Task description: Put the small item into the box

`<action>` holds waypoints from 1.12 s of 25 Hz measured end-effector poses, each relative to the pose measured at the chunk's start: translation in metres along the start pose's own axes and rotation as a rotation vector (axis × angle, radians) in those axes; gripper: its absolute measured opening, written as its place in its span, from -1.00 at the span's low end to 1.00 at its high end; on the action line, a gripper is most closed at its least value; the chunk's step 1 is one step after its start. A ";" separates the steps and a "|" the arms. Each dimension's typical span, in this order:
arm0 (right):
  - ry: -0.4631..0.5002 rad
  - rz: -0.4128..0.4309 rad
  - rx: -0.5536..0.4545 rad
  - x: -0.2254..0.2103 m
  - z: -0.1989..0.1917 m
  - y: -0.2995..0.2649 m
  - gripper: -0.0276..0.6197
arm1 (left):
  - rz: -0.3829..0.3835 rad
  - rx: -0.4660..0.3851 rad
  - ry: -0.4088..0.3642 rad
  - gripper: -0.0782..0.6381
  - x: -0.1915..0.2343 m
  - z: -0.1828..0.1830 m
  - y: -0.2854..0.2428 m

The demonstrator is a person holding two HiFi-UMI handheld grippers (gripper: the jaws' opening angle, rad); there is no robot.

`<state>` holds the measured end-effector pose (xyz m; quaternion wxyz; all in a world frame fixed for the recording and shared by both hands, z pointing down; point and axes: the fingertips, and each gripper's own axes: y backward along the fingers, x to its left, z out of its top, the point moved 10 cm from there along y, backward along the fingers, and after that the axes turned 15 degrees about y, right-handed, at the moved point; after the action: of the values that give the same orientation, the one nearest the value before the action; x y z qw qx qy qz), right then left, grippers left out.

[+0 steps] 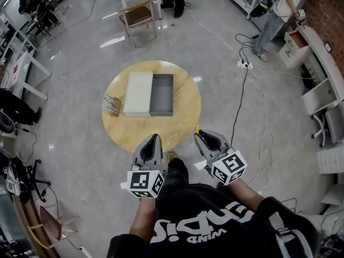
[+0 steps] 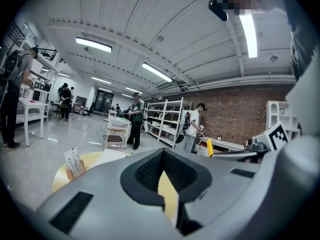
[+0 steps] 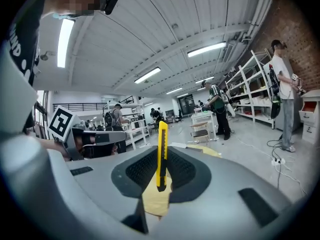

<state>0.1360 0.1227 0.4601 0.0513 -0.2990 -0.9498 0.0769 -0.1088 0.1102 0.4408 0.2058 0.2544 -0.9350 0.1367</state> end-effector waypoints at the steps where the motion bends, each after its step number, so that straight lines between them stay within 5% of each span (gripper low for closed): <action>1: -0.002 0.004 0.000 -0.001 0.003 -0.009 -0.76 | -0.004 0.005 -0.001 -0.76 0.005 0.005 -0.006; 17: -0.011 -0.030 0.007 -0.032 0.033 -0.123 -0.76 | -0.091 0.047 -0.026 -0.76 0.073 0.064 -0.094; 28: -0.032 0.039 0.042 -0.052 0.034 -0.155 -0.76 | -0.057 0.048 -0.014 -0.76 0.073 0.073 -0.115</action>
<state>0.0862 -0.0366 0.4515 0.0411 -0.3152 -0.9426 0.1025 -0.1279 -0.0421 0.4274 0.1970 0.2869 -0.9252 0.1512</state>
